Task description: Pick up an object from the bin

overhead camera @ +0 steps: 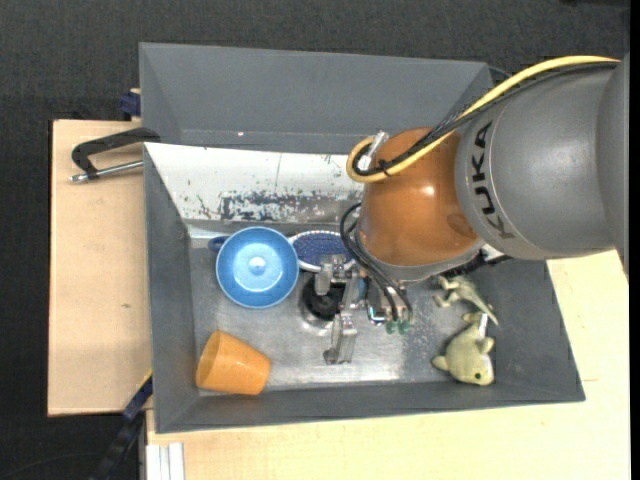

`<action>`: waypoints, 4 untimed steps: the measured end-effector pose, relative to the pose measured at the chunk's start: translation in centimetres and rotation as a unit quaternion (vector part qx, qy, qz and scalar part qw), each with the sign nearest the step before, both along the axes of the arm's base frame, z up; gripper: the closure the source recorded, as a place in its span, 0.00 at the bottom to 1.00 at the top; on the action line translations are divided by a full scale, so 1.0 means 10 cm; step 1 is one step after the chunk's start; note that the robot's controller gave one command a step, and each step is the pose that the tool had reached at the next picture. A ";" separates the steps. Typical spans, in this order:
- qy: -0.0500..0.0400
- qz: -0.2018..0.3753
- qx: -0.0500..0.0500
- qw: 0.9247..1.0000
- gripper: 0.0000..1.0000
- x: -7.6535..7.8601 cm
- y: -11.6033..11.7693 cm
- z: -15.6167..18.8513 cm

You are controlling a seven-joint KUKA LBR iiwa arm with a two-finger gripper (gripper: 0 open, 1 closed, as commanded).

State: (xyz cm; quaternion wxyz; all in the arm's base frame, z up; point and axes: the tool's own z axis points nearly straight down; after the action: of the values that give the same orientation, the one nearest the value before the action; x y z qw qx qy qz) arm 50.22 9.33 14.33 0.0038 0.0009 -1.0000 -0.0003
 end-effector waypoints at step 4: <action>-0.002 -0.060 0.000 0.998 1.00 0.17 -0.17 0.07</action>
Offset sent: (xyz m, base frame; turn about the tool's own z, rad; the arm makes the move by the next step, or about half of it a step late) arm 0.0190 -0.0292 -0.0729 -0.0944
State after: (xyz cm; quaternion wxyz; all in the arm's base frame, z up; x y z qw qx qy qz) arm 51.92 7.63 15.07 0.0021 -0.0591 -0.9982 -0.0004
